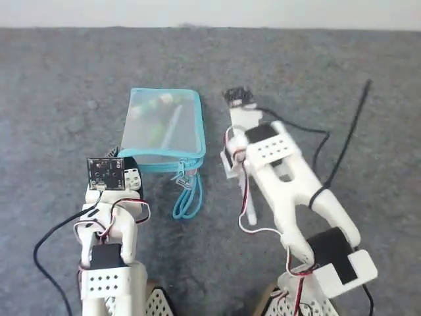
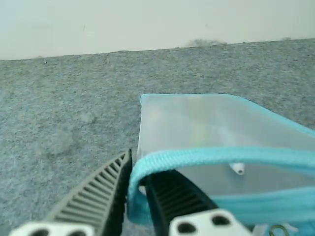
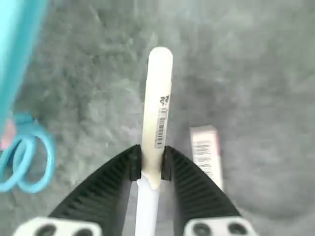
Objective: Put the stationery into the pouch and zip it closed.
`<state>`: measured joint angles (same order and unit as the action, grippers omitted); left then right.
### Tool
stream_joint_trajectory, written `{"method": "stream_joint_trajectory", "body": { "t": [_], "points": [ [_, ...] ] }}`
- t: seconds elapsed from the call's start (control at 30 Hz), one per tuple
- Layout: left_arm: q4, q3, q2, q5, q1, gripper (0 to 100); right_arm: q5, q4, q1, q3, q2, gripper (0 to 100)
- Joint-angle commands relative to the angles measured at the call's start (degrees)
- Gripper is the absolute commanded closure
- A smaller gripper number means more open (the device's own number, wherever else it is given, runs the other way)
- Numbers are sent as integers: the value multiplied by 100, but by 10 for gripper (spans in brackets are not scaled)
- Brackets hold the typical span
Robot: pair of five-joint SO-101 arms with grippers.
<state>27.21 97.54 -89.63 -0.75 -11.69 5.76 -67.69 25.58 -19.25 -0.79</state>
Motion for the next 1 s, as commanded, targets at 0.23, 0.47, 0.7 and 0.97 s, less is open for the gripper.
{"method": "stream_joint_trajectory", "body": {
  "t": [0.23, 0.47, 0.7, 0.97],
  "points": [
    [-18, -207, -70, -44, 53, 987, -1486, -48, -1112, 993, 277, 943],
    [-35, -154, -70, -44, 62, 987, -1758, 796, -1367, 1011, 1042, 943],
    [-35, -154, -70, -44, 62, 987, -2066, 804, -1481, 976, 1244, 753],
    [-35, -154, -70, -44, 62, 987, -2101, 215, -1859, 730, 391, 790]
  ]
}}
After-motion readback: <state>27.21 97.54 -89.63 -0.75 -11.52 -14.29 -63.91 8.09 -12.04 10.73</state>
